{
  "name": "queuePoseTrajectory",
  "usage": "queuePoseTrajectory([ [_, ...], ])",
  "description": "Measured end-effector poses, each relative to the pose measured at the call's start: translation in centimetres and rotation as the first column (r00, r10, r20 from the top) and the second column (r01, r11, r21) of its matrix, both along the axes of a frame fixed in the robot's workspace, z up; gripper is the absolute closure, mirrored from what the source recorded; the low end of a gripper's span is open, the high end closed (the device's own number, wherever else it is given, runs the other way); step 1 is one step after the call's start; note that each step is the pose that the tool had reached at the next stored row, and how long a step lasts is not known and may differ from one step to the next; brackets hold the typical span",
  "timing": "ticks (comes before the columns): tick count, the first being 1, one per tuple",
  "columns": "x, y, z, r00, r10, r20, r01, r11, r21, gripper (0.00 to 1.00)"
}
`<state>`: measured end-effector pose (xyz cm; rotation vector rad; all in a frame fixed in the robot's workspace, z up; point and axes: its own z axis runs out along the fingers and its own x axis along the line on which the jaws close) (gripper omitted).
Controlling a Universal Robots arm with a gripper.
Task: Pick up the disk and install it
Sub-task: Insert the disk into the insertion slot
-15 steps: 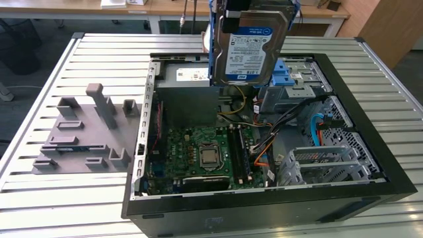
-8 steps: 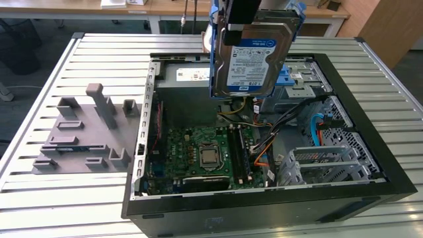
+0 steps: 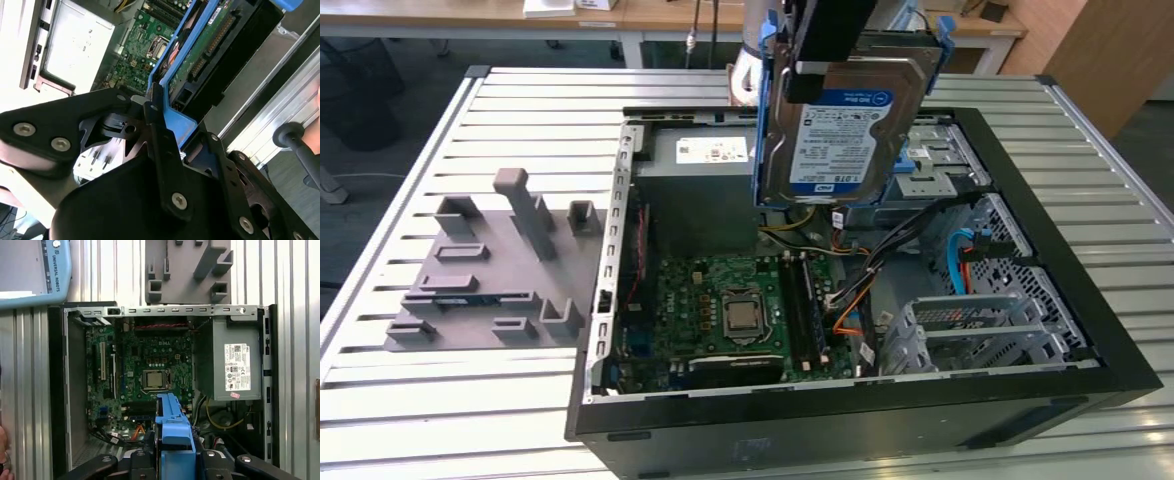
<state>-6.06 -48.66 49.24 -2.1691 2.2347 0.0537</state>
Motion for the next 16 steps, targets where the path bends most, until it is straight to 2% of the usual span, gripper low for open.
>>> queuePoseTrajectory([
  [4,1.01,-0.18,-0.15,1.0,0.0,0.0,0.0,1.0,-0.0001,0.64],
  [10,1.11,-1.06,-0.59,1.0,0.0,0.0,0.0,1.0,0.0,0.64],
  [16,1.11,-1.16,-0.59,1.0,0.0,0.0,0.0,1.0,-0.0001,0.64],
])
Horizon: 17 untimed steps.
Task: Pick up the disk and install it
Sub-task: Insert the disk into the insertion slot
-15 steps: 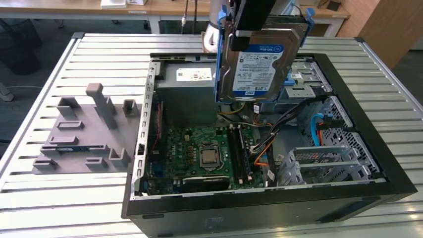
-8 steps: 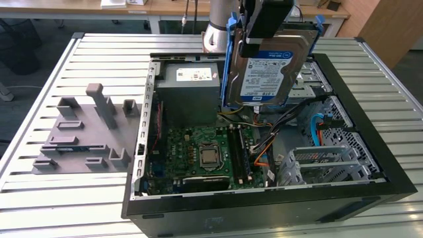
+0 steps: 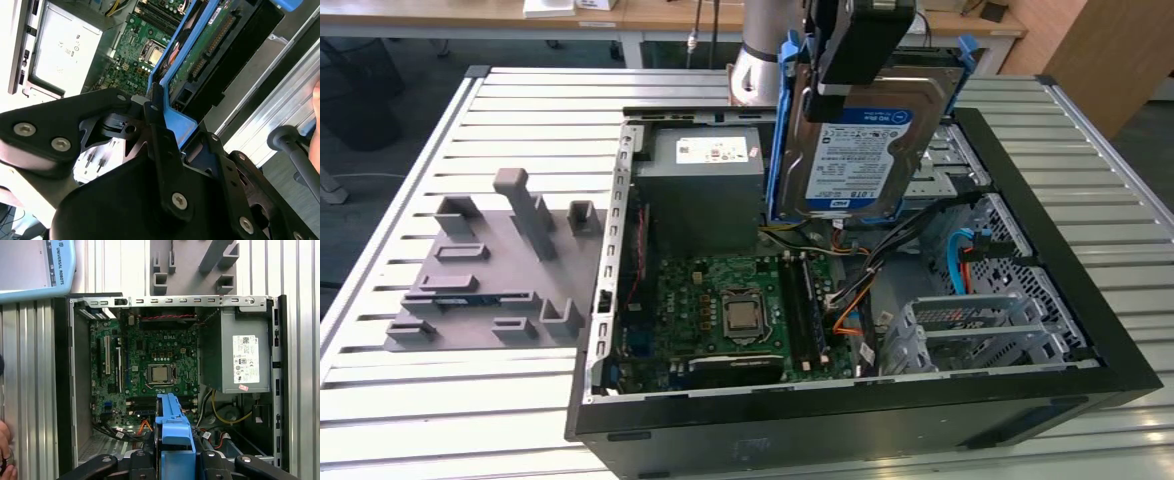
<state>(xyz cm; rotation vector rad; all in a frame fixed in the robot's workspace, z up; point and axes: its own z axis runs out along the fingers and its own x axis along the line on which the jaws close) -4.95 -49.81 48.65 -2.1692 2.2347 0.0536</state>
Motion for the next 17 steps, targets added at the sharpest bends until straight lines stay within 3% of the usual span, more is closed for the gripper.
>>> queuePoseTrajectory([
  [9,0.0,-0.08,-0.02,1.0,0.0,-0.0001,0.0,1.0,-0.0001,0.64],
  [17,0.0,-1.86,-0.21,1.0,0.0,0.0,0.0,1.0,-0.0018,0.64],
])
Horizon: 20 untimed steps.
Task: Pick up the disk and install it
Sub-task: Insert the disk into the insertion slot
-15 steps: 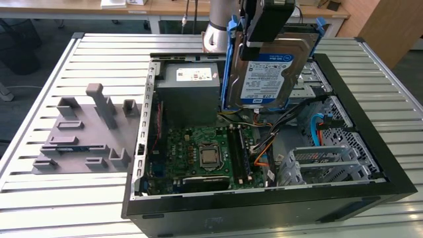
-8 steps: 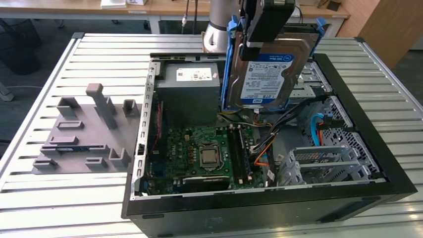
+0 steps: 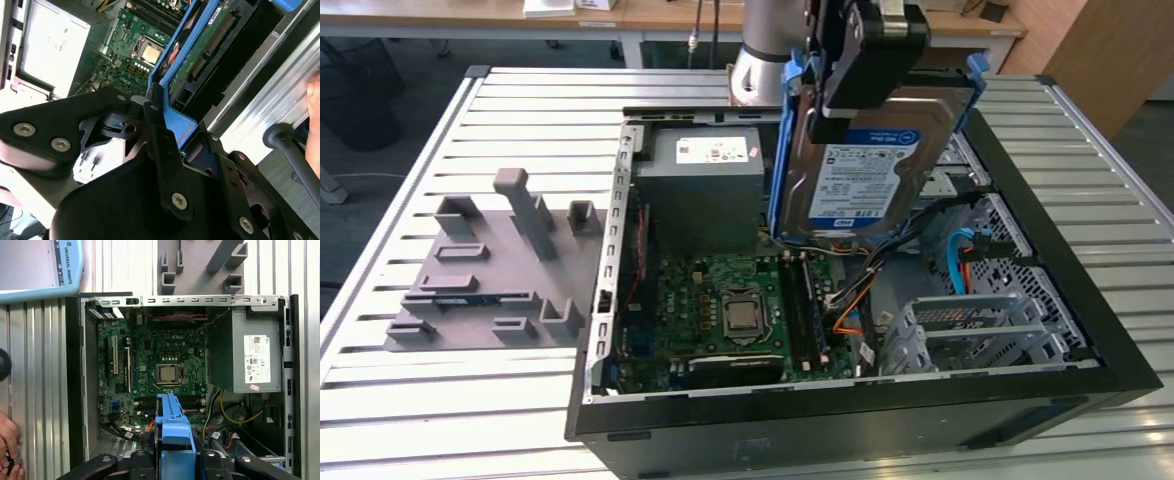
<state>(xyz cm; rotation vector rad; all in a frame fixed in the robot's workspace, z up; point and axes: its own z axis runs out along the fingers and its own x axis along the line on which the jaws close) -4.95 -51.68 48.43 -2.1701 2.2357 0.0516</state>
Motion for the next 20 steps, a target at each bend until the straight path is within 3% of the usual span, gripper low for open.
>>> queuePoseTrajectory([
  [9,1.58,-0.1,-0.11,1.0,0.0,-0.0012,0.0,1.0,-0.0004,0.64],
  [11,1.61,-0.38,-0.19,1.0,0.0,-0.0012,0.0,1.0,-0.0002,0.64],
  [16,1.61,-1.58,-0.33,1.0,0.0,-0.0011,0.0,1.0,-0.0002,0.64],
  [20,1.67,-1.83,-0.37,1.0,0.0,-0.0011,0.0,1.0,-0.0003,0.64],
])
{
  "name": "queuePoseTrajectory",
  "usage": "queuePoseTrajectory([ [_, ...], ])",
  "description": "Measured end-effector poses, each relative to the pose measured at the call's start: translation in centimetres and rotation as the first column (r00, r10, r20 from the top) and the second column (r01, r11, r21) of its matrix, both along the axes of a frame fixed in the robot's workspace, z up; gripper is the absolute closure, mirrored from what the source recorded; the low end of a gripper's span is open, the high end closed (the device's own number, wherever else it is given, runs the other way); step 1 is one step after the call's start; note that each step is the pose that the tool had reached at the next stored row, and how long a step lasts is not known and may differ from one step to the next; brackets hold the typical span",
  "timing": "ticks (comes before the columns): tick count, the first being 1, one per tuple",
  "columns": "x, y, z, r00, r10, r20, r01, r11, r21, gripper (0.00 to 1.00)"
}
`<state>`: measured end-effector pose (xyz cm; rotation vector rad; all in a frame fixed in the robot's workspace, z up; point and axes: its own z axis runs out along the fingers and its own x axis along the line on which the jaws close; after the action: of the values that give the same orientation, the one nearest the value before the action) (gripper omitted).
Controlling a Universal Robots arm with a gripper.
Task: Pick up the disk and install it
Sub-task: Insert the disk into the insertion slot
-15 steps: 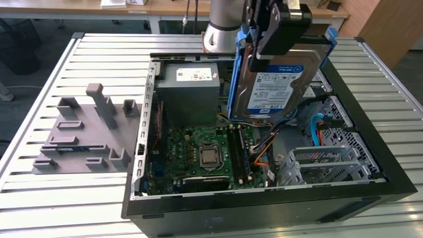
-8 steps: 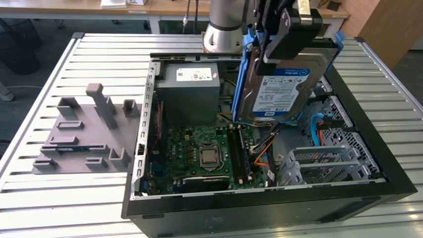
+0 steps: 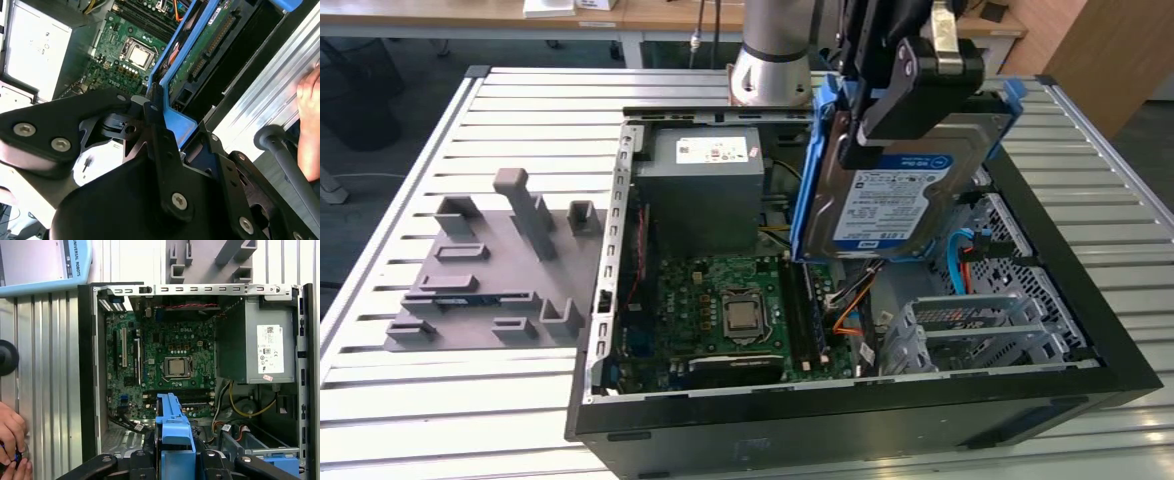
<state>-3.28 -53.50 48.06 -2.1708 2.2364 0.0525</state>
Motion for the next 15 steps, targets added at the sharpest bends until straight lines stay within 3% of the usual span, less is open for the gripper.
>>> queuePoseTrajectory([
  [6,1.3,-0.01,-0.08,1.0,0.0,-0.0002,0.0,1.0,0.0,0.64],
  [9,1.5,-0.08,-0.18,1.0,0.0,-0.0003,0.0,1.0,-0.0003,0.64],
  [15,1.52,-1.43,-0.45,1.0,0.0,-0.0002,0.0,1.0,0.0,0.64],
])
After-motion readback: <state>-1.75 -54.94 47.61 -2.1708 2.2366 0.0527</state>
